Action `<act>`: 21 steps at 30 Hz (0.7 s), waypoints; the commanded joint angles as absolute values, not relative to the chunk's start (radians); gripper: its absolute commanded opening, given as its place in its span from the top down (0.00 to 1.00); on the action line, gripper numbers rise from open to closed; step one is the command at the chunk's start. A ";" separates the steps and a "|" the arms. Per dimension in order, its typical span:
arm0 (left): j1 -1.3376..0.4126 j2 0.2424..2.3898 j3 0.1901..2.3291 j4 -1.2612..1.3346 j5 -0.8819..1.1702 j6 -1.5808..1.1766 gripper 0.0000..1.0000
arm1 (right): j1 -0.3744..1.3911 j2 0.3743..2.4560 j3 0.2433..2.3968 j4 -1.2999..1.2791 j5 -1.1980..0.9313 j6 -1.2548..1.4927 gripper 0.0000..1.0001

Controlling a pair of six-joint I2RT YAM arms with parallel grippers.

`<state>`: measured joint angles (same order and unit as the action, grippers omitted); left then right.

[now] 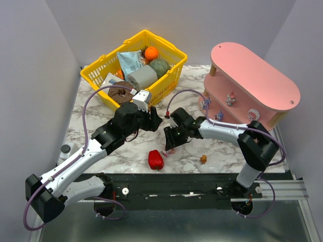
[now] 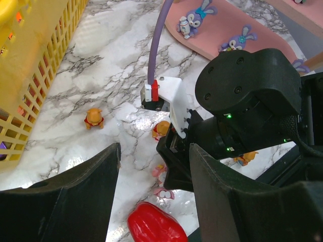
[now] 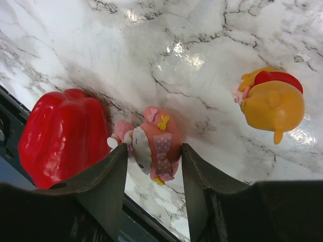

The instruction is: Place and organize the plastic toys onto the shelf

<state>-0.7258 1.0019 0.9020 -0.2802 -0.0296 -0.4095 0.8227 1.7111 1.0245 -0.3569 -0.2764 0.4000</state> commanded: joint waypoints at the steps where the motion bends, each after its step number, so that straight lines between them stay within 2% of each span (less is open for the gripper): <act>1: -0.721 0.991 0.907 -0.278 -0.015 -0.416 0.34 | 0.815 1.738 1.009 -0.348 -0.279 0.391 0.58; 2: -0.719 0.989 0.907 -0.278 -0.015 -0.416 0.34 | 0.815 1.736 1.009 -0.353 -0.276 0.388 0.60; 6: -0.719 0.986 0.911 -0.279 -0.015 -0.414 0.34 | 0.815 1.726 1.019 -0.379 -0.259 0.370 0.83; 10: -0.718 0.988 0.916 -0.281 -0.017 -0.411 0.34 | 0.815 1.698 1.028 -0.400 -0.227 0.347 0.97; 21: -0.716 0.979 0.916 -0.278 -0.028 -0.405 0.34 | 0.816 1.579 1.066 -0.428 -0.178 0.236 0.99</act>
<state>-0.7219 1.0016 0.9020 -0.2802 -0.0299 -0.4099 0.8169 1.6531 1.0256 -0.4026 -0.2279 0.3004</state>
